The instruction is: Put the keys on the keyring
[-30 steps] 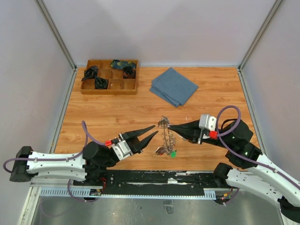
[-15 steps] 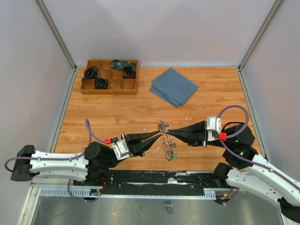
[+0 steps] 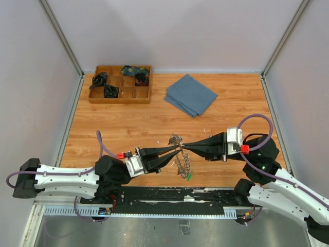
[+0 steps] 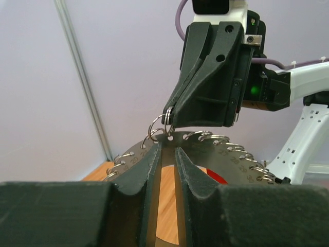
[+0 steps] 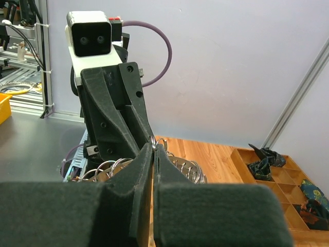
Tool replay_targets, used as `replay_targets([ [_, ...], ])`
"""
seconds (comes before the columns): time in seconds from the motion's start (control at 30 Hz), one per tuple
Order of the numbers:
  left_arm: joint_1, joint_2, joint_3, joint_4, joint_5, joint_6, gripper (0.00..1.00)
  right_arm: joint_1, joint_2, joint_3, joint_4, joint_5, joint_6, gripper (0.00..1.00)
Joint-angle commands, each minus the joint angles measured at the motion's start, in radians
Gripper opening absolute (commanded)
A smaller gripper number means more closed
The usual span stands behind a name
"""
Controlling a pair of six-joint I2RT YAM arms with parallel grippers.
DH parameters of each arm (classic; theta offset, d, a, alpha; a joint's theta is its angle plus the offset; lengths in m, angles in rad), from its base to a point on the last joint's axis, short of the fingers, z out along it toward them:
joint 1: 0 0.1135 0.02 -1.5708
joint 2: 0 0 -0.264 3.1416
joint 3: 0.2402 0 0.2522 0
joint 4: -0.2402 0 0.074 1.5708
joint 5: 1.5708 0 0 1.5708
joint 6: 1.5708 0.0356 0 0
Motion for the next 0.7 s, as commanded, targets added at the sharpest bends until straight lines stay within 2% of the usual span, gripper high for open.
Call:
replay_targets([
  [0.0, -0.007, 0.010, 0.039, 0.070, 0.019, -0.008, 0.22, 0.012, -0.004, 0.007, 0.078, -0.022, 0.019, 0.00],
  [0.47, -0.007, 0.025, 0.043, 0.092, 0.012, 0.001, 0.25, 0.014, -0.003, 0.010, 0.054, -0.072, 0.017, 0.00],
  [0.67, -0.007, 0.033, 0.048, 0.090, 0.017, 0.001, 0.21, 0.015, 0.002, 0.014, 0.032, -0.079, 0.008, 0.00],
])
